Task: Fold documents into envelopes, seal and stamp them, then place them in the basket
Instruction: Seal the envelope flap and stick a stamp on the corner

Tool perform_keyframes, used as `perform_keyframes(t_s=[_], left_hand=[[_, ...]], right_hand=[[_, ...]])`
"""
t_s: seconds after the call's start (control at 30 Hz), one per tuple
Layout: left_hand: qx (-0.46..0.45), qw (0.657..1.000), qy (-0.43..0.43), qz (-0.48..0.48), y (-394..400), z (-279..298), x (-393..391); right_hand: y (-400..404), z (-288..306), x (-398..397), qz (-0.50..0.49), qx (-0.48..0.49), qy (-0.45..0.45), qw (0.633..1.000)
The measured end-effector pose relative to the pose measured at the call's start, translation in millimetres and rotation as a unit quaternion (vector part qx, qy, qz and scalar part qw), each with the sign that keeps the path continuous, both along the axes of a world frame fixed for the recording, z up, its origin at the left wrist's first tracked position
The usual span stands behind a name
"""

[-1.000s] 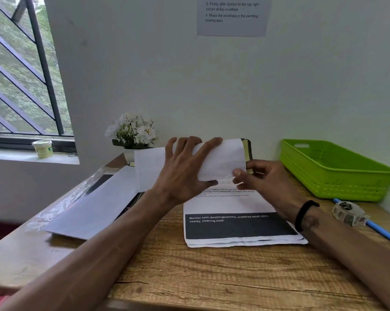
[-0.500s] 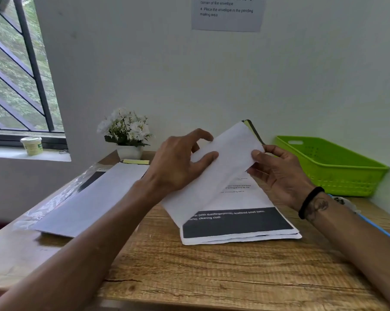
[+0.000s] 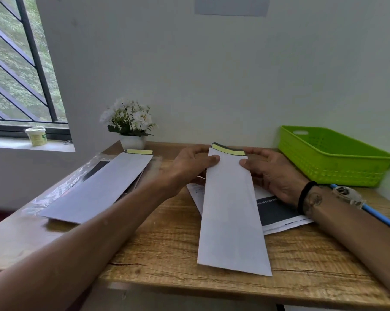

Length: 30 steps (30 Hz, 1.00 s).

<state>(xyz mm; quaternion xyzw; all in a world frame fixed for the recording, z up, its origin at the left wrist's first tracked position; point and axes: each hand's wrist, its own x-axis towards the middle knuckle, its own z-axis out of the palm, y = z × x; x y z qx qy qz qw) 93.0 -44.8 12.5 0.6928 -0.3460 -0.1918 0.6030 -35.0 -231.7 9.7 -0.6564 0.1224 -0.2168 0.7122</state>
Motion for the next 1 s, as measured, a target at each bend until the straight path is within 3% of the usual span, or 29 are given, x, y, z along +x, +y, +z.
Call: perform_keyframes(t_s=[0.13, 0.43, 0.53, 0.7, 0.83, 1.0], left_hand=[[0.044, 0.991, -0.113, 0.061, -3.1, -16.3, 5.3], [0.114, 0.981, -0.151, 0.031, -2.6, -13.0, 41.8], [0.111, 0.988, -0.108, 0.026, -0.9, -8.7, 41.5], [0.053, 0.993, -0.088, 0.056, -1.1, -11.6, 38.1], [-0.005, 0.999, -0.034, 0.039, 2.9, -12.6, 41.6], [-0.038, 0.999, -0.017, 0.016, 2.4, -6.6, 34.8]], right_hand=[[6.3, -10.8, 4.4, -0.056, -0.055, 0.025, 0.997], [37.9, -24.0, 32.0, -0.171, -0.06, 0.021, 0.983], [38.2, -19.6, 33.4, -0.129, -0.033, 0.043, 0.99], [23.5, 0.7, 30.0, 0.03, 0.069, 0.128, 0.989], [10.9, -3.2, 32.6, 0.055, 0.091, 0.083, 0.991], [8.9, 2.9, 27.6, 0.041, 0.045, 0.033, 0.998]])
